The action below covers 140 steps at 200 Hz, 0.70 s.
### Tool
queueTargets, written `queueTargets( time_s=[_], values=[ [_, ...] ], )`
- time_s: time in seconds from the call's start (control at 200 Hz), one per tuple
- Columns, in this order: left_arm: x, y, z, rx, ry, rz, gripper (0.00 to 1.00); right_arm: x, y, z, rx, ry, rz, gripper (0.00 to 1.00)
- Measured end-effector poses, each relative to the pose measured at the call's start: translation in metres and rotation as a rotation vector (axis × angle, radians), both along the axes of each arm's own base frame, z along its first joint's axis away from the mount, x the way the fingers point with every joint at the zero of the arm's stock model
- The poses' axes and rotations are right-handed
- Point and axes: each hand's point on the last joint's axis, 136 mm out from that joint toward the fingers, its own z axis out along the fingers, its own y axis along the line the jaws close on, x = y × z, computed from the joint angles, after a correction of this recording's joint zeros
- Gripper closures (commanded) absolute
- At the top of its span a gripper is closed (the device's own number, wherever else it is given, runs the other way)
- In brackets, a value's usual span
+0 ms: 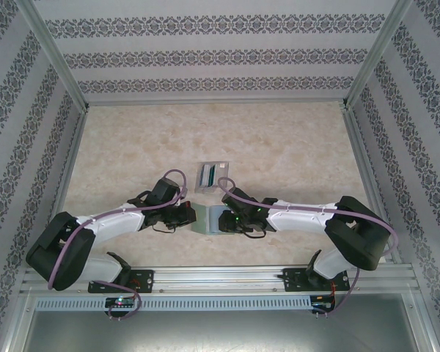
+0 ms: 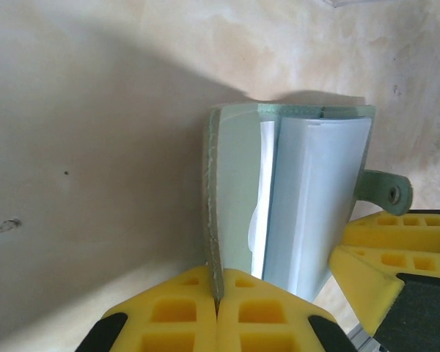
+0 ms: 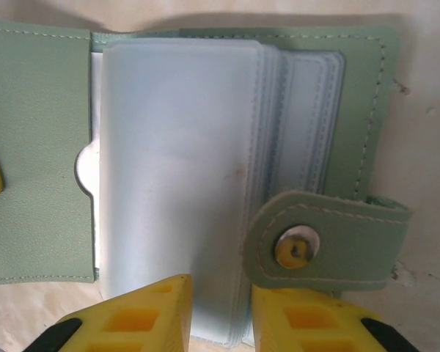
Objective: Put the credit cards into the card holder
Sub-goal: Flip over the card slot in the card holder.
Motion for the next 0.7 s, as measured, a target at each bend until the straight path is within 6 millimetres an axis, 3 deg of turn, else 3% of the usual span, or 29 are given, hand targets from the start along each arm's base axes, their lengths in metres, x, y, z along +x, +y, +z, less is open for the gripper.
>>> queueTargets(
  time_s=[0.155, 0.395, 0.535, 0.699],
  values=[
    [-0.001, 0.000, -0.003, 0.006, 0.011, 0.000, 1.00, -0.001, 0.000, 0.000, -0.001, 0.003, 0.001, 0.72],
    [0.001, -0.001, -0.002, 0.007, 0.007, -0.003, 1.00, 0.002, -0.006, 0.006, -0.037, -0.008, -0.010, 0.63],
    [0.002, -0.001, -0.001, 0.007, 0.003, -0.006, 1.00, 0.005, -0.009, 0.014, -0.050, -0.037, -0.007, 0.75],
    [0.002, -0.001, -0.001, 0.008, 0.003, -0.007, 1.00, 0.006, -0.009, 0.016, -0.055, -0.042, -0.005, 0.75]
  ],
)
